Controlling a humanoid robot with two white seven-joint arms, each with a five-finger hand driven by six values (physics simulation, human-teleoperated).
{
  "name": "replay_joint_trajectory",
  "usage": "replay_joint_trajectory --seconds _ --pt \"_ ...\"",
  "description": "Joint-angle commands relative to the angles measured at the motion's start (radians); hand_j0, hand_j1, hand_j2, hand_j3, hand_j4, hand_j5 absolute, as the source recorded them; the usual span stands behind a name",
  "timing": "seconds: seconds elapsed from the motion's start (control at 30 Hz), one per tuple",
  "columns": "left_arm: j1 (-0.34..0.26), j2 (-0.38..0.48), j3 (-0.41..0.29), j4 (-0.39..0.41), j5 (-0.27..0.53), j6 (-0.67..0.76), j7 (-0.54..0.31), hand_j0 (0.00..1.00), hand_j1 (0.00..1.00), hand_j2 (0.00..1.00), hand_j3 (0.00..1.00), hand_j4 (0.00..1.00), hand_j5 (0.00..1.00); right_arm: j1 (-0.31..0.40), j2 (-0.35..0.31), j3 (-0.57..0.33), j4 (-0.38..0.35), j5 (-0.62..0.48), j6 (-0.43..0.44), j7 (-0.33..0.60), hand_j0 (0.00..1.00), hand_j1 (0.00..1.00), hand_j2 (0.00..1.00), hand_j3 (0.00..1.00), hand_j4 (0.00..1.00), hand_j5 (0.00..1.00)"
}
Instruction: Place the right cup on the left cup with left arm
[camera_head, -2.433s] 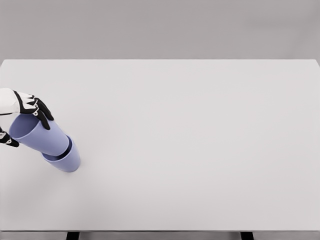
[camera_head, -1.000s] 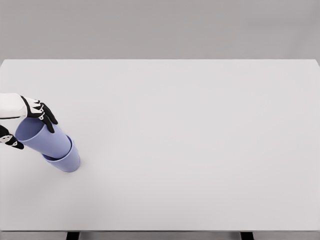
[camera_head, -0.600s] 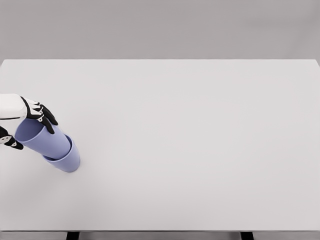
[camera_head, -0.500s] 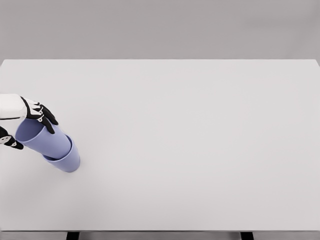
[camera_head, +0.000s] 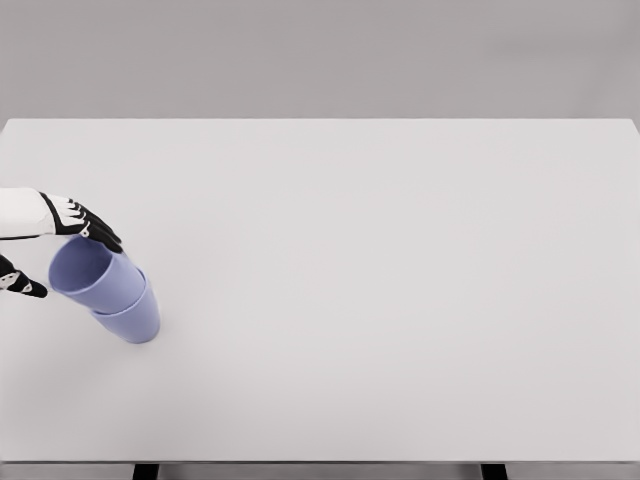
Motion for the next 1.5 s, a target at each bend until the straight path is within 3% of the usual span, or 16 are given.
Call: replay_joint_trajectory --seconds 0.0,0.23,0.7,1.03,1.3,1.47 --pt "0.0 0.003 0.002 -0.001 0.007 0.003 0.0 0.88 0.88 0.88 0.88 0.88 0.88 0.0 0.0 0.001 0.0 -0.001 0.0 0.0 1.0 1.0 1.0 1.0 1.0 1.0" --pt "0.0 0.006 0.007 -0.004 0.007 0.003 0.0 0.98 0.98 0.98 0.98 0.98 0.98 0.0 0.0 0.001 0.0 -0.001 0.0 0.0 1.0 1.0 1.0 1.0 1.0 1.0" --pt "-0.011 -0.009 0.043 0.053 -0.008 0.003 0.0 1.0 1.0 1.0 1.0 1.0 1.0 0.0 0.0 -0.001 0.0 -0.001 0.0 0.0 1.0 1.0 1.0 1.0 1.0 1.0" --pt "-0.018 -0.118 0.112 0.137 -0.142 0.003 0.0 1.0 1.0 1.0 1.0 1.0 1.0 0.0 0.0 0.001 0.0 -0.001 0.001 0.0 1.0 1.0 1.0 1.0 1.0 1.0" --pt "-0.02 -0.278 0.203 0.246 -0.288 0.003 0.0 1.0 1.0 1.0 1.0 1.0 1.0 0.0 0.0 0.001 0.0 -0.001 0.001 0.0 1.0 1.0 1.0 1.0 1.0 1.0" --pt "-0.02 -0.353 0.22 0.287 -0.347 0.003 0.0 1.0 1.0 1.0 1.0 1.0 1.0 0.0 0.0 -0.001 0.0 0.001 0.0 0.0 1.0 1.0 1.0 1.0 1.0 1.0"
